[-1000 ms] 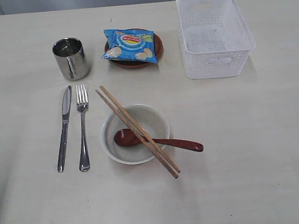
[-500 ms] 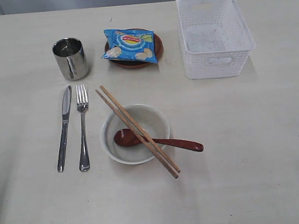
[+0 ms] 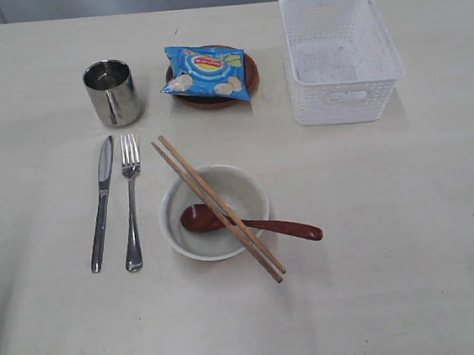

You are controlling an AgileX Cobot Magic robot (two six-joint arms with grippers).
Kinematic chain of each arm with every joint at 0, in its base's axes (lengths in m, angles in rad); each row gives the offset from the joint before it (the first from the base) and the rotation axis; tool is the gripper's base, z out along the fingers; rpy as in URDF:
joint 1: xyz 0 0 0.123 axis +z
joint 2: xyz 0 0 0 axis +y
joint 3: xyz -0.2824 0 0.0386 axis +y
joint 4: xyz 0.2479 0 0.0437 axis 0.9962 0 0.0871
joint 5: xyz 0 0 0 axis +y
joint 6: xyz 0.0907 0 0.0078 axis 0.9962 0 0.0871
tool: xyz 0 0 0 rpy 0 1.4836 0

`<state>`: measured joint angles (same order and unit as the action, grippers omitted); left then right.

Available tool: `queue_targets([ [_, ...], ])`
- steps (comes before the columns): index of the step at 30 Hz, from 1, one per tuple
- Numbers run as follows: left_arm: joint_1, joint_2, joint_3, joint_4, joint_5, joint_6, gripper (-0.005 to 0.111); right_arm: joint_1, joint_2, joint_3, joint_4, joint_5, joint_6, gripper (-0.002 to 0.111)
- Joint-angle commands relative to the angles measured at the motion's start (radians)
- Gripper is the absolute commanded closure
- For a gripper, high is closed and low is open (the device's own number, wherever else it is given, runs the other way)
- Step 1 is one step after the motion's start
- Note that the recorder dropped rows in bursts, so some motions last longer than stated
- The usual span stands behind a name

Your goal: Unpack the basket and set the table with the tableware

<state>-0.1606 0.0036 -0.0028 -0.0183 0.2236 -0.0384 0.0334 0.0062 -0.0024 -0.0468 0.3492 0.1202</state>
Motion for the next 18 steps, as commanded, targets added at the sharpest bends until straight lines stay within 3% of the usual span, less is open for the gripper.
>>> queue_targets([
  [1, -0.001, -0.004, 0.003, -0.010, -0.011, 0.000, 0.107, -0.005, -0.006, 0.002, -0.003, -0.002, -0.003, 0.109],
  [18, -0.001, -0.004, 0.003, -0.010, -0.011, 0.000, 0.107, -0.005, -0.006, 0.002, -0.003, -0.002, 0.005, 0.109],
])
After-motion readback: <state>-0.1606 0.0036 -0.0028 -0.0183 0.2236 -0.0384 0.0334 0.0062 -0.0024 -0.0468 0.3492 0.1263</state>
